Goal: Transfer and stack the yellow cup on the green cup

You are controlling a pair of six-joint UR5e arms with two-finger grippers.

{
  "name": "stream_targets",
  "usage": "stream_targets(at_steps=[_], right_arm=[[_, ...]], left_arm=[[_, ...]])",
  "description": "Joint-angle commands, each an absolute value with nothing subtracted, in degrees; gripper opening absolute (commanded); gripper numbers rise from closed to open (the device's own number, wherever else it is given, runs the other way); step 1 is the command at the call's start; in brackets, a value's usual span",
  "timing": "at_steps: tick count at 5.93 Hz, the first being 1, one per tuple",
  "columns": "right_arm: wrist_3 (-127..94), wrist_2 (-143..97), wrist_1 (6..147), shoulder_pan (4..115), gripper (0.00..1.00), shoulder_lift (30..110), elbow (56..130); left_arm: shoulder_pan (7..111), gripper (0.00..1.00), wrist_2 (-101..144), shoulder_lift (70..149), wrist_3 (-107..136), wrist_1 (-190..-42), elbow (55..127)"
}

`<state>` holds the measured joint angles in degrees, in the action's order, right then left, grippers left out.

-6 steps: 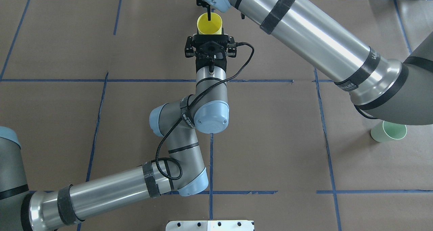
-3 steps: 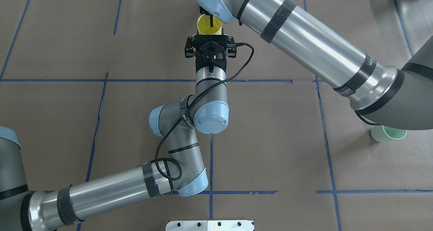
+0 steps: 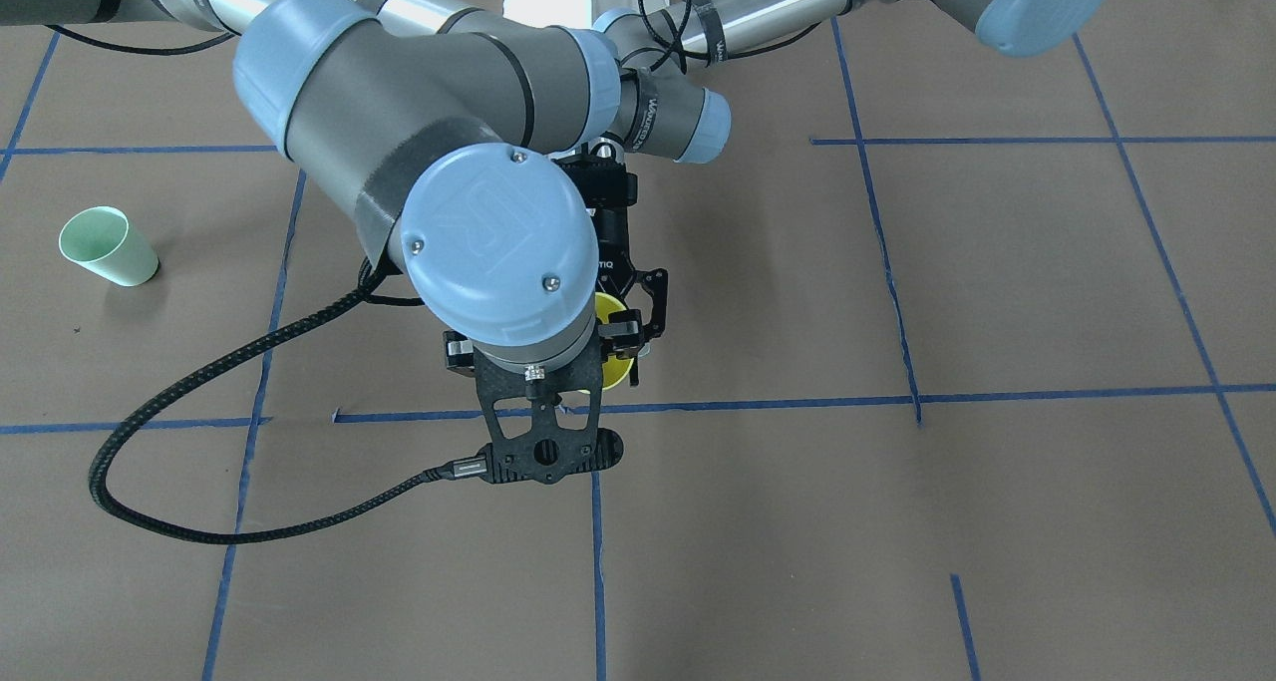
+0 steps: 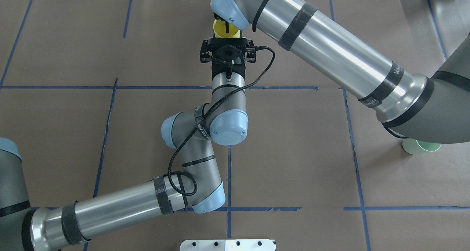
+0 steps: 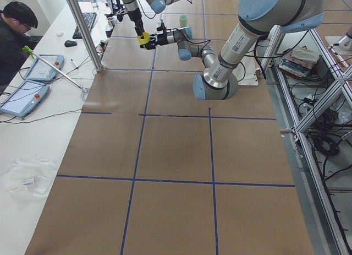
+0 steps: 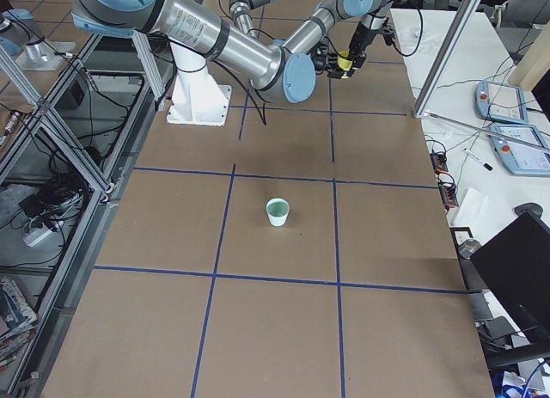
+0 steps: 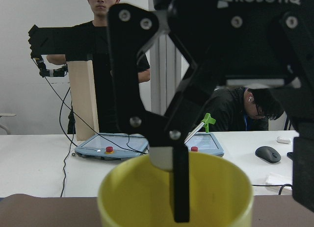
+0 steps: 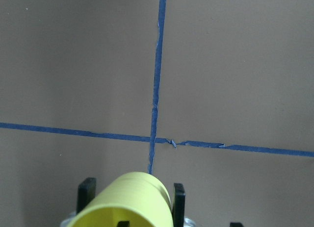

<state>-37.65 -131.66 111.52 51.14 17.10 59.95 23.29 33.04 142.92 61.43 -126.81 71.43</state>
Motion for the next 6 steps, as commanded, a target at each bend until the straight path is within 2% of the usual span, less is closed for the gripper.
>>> stream_targets(at_steps=[1, 2, 3, 4, 5, 6], right_arm=[[-38.14, -131.66, 111.45, 50.89, 0.62, 16.96, 60.12], [-38.14, -131.66, 111.53, 50.89, 0.10, 17.05, 60.29], [-38.14, -131.57, 111.62, 50.98, 0.00, 16.96, 60.38], [-38.14, -131.40, 111.62, 50.98, 0.00, 16.88, 60.47], [-38.14, -130.96, 111.80, 51.06, 0.00, 16.96, 61.34], [-38.32, -130.87, 111.97, 51.33, 0.00, 16.79, 61.70]], left_arm=[[23.29, 0.38, 33.05, 142.82, 61.52, -126.83, 71.46], [23.29, 0.38, 33.05, 142.82, 61.44, -126.83, 71.46], [23.29, 0.38, 33.05, 142.82, 61.35, -126.83, 71.46], [23.29, 0.40, 33.05, 142.74, 61.17, -126.83, 71.46], [23.29, 0.47, 33.05, 142.65, 61.00, -126.83, 71.46], [23.29, 0.96, 33.05, 142.47, 60.91, -126.74, 71.46]])
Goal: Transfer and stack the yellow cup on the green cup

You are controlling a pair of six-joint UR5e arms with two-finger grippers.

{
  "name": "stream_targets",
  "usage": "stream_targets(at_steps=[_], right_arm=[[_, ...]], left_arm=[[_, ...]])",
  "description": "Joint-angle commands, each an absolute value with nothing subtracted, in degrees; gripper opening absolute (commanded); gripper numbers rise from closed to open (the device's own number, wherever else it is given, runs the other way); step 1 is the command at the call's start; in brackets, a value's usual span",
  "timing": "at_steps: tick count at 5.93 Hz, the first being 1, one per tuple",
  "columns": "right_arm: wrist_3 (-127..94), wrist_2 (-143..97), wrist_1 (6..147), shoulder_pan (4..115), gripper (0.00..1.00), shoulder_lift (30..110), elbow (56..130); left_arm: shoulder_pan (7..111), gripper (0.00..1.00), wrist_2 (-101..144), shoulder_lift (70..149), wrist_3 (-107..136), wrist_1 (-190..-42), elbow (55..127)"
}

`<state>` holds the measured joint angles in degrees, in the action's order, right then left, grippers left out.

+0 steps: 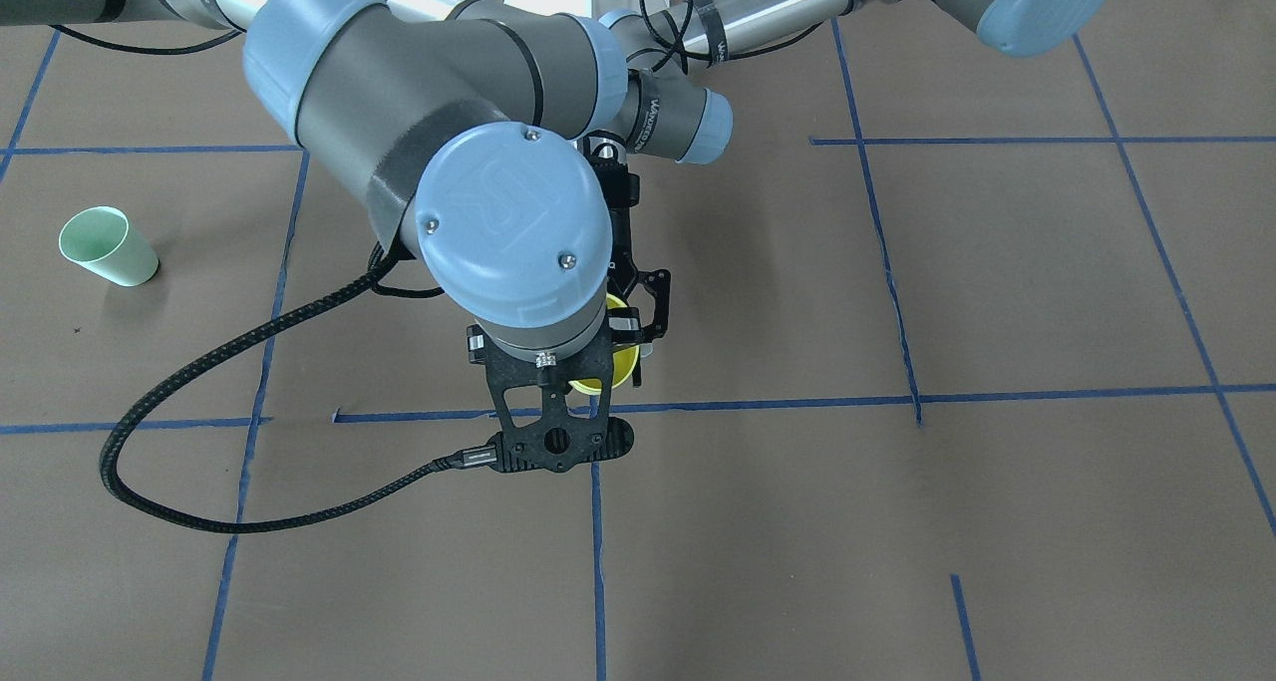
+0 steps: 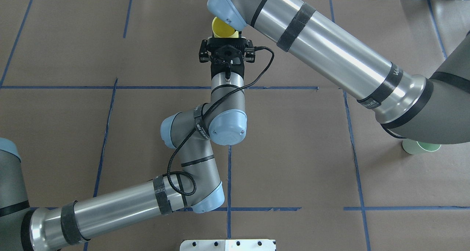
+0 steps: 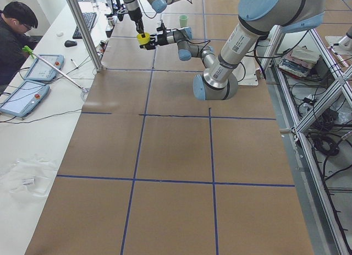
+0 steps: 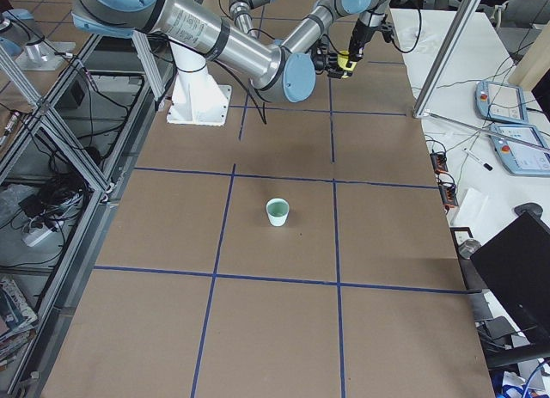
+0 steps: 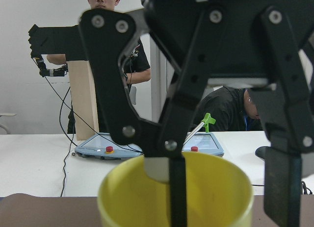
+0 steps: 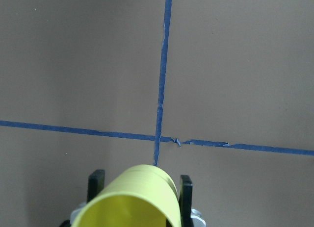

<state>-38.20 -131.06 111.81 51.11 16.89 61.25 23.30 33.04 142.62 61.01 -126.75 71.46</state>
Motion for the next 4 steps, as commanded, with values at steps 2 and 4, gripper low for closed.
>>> stream_targets(at_steps=[2, 4], right_arm=[[-41.56, -131.92, 111.97, 53.51, 0.00, 13.82, 61.96], [-42.71, -139.36, 111.97, 61.31, 0.00, 10.30, 62.05]], left_arm=[[23.29, 1.00, 32.96, 142.47, 59.24, -126.74, 71.46], [23.03, 1.00, 33.05, 141.33, 59.24, -126.74, 71.37]])
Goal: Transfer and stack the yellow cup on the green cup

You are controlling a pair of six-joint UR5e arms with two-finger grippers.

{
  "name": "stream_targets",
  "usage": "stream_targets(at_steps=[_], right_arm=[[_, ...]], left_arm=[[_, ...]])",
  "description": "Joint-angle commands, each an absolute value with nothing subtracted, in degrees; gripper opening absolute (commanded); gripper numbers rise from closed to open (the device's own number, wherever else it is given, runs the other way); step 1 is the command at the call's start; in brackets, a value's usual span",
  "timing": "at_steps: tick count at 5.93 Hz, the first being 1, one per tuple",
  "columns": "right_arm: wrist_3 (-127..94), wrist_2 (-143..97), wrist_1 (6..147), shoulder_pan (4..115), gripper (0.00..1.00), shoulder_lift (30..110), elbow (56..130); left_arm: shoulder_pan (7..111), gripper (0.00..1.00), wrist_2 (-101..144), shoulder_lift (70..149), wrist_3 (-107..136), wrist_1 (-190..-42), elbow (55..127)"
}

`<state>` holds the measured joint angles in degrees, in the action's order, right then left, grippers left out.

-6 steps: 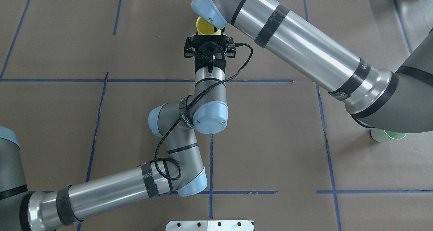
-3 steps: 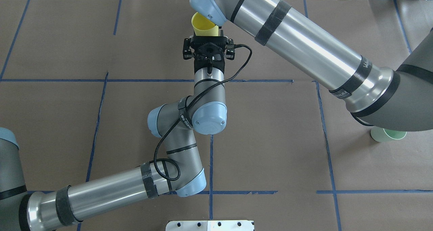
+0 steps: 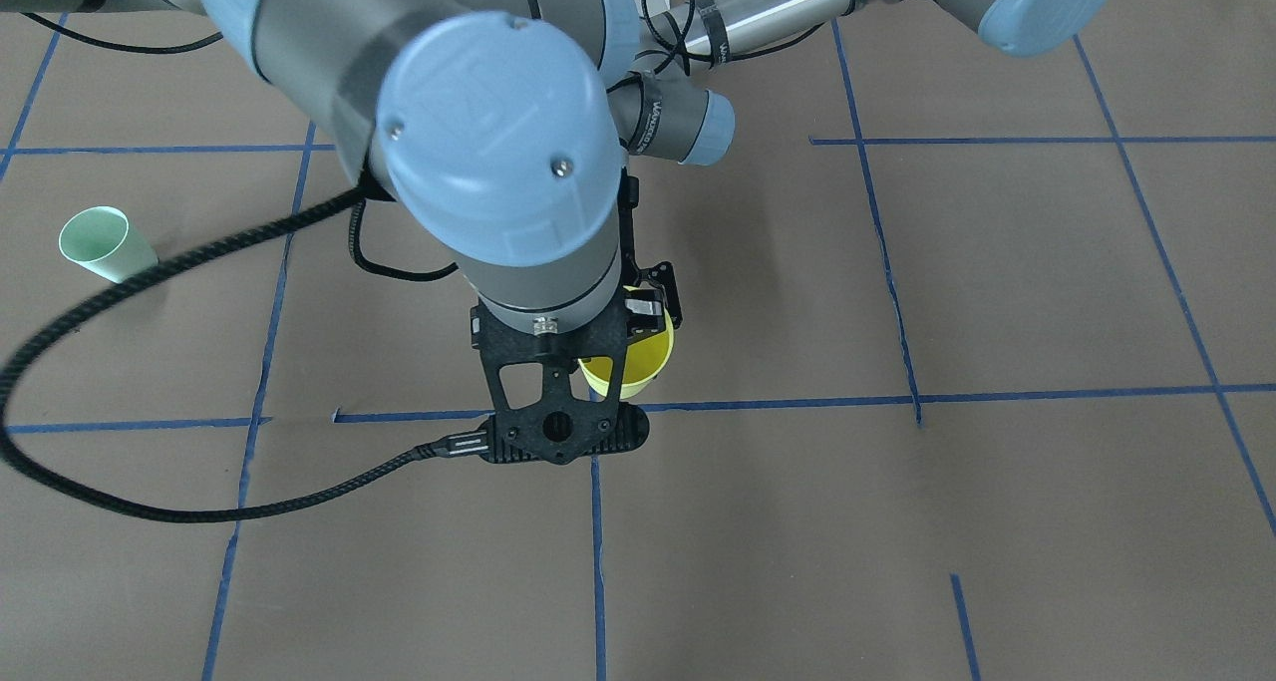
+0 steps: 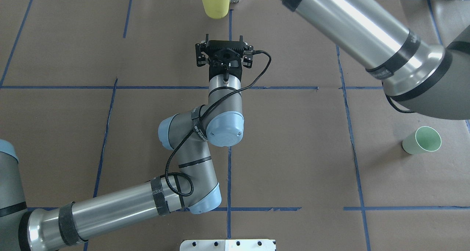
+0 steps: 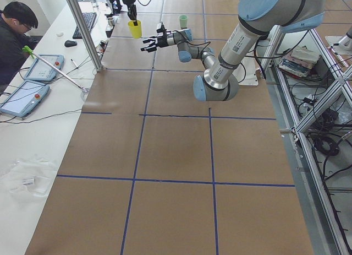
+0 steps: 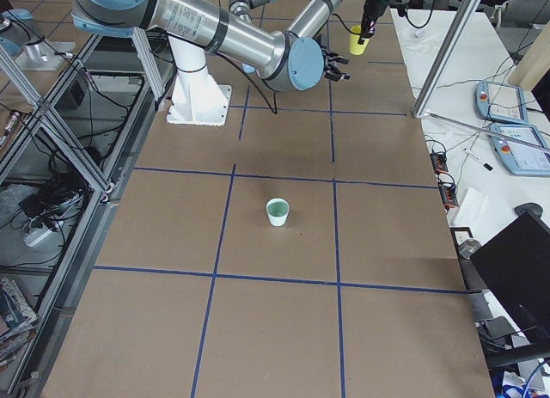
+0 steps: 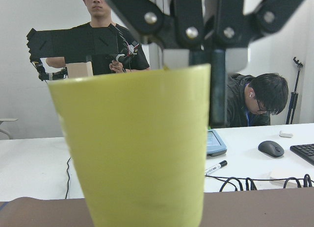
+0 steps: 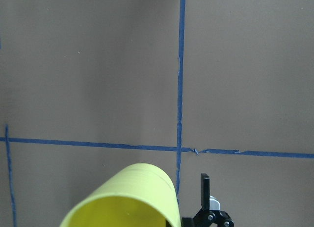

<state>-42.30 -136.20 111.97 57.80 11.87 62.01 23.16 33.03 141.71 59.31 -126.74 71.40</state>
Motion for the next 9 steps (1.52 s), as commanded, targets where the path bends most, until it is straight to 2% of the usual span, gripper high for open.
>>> stream_targets(at_steps=[1, 2, 3, 6, 8, 9], right_arm=[[-42.71, -140.18, 112.93, 62.83, 0.00, 10.11, 62.22], [-42.54, -139.75, 114.16, 62.93, 0.00, 11.41, 62.75], [-41.93, -139.57, 115.30, 63.89, 0.00, 15.60, 67.71], [-37.99, -136.76, 119.62, 64.16, 0.00, 32.98, 90.80], [-35.87, -136.58, 119.62, 64.51, 0.00, 48.44, 109.25], [-32.55, -136.58, 119.62, 66.08, 0.00, 55.39, 115.69]], left_arm=[[22.85, 1.00, 33.13, 141.15, 59.24, -126.74, 71.28], [23.03, 1.00, 33.83, 141.15, 56.71, -126.91, 71.89], [23.90, 0.99, 34.01, 141.07, 52.95, -126.91, 75.11], [31.87, 0.97, 50.12, 132.84, 50.45, -126.65, 88.56], [35.84, 0.99, 59.37, 126.42, 50.89, -126.30, 90.17], [39.08, 0.99, 68.11, 123.69, 50.89, -125.17, 90.26]])
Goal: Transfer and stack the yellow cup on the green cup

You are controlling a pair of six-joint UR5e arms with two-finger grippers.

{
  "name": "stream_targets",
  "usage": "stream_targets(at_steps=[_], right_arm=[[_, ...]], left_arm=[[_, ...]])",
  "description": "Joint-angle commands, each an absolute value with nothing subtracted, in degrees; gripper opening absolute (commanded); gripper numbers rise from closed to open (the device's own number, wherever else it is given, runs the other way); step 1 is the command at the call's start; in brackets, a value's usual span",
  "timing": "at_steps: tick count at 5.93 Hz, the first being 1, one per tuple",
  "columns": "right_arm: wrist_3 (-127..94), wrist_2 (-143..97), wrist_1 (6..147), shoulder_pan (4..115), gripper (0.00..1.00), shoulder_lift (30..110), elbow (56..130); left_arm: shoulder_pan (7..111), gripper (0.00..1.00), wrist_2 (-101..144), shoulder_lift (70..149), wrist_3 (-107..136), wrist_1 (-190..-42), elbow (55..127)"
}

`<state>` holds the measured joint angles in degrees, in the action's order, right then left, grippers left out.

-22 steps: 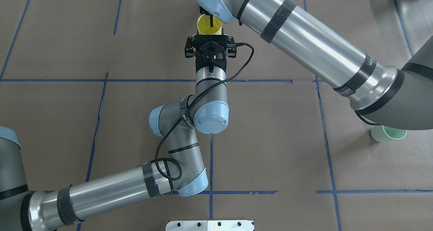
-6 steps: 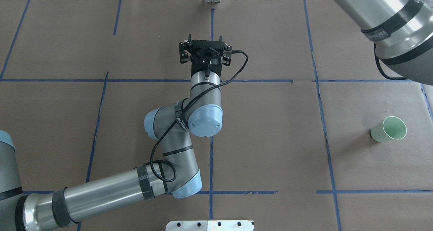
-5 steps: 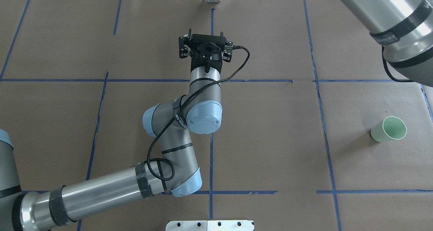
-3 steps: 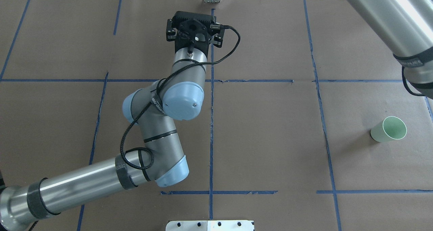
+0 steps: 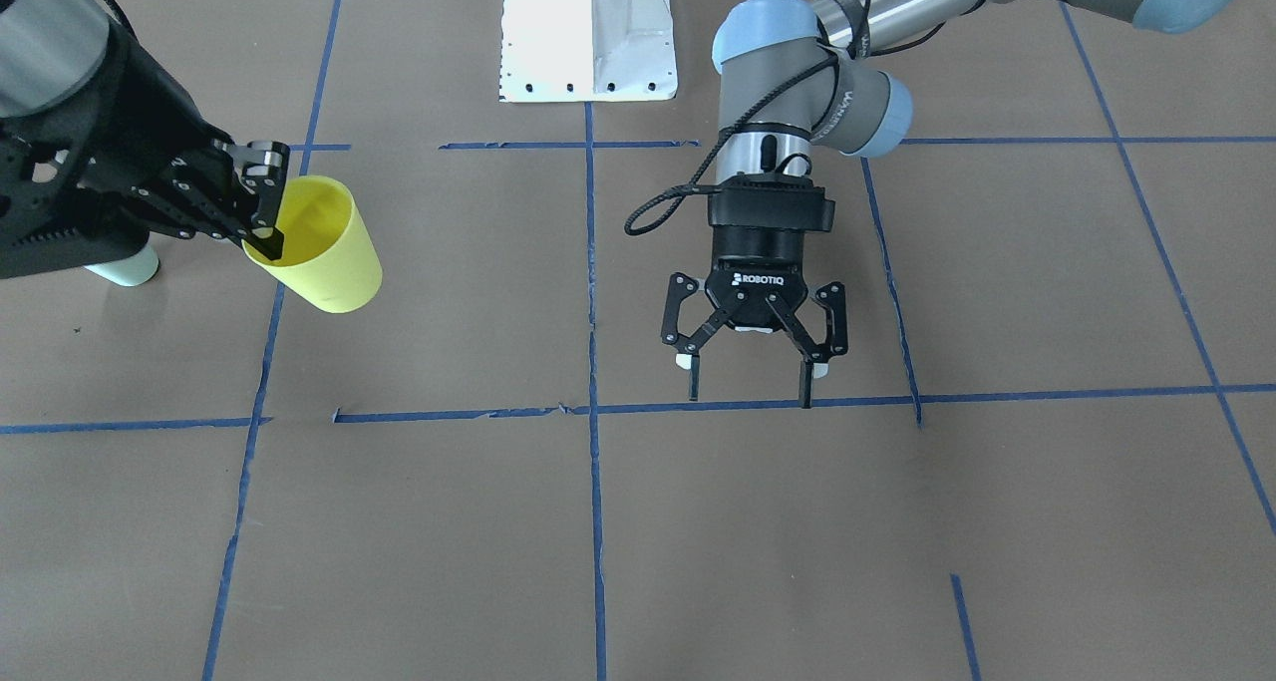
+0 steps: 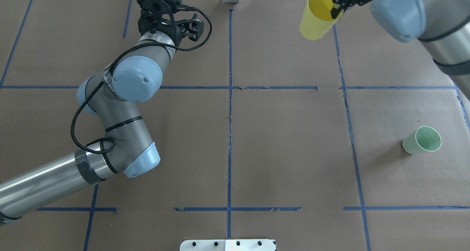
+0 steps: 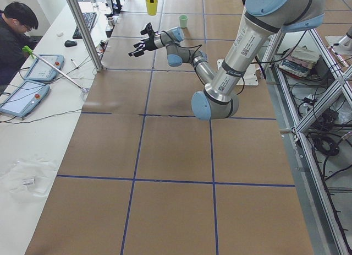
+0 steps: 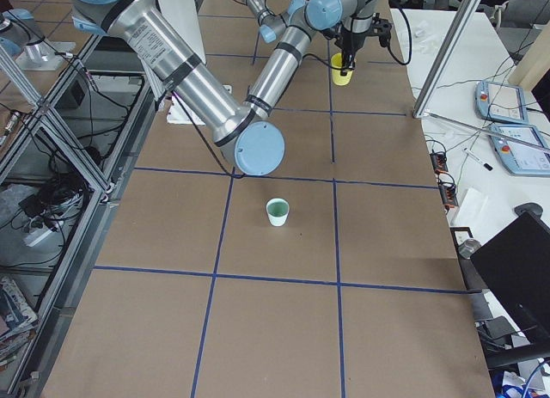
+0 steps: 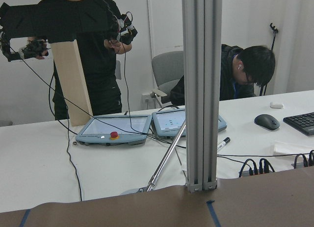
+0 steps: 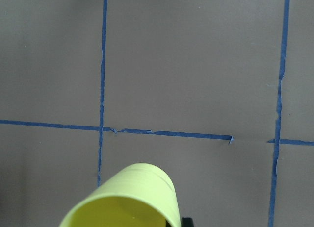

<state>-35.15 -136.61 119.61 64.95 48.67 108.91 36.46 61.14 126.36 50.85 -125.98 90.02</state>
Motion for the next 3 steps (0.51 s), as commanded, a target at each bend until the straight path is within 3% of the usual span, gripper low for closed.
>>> stream_targets(at_steps=[1, 3], right_arm=[[-26.86, -136.06, 119.62, 67.49, 0.00, 60.07, 119.49], [-15.00, -135.00, 119.01, 69.34, 0.00, 70.43, 122.94]], left_arm=[[41.20, 1.00, 75.42, 122.01, 50.80, -119.07, 92.26], [42.98, 1.00, 90.29, 121.73, 50.10, -104.65, 95.44]])
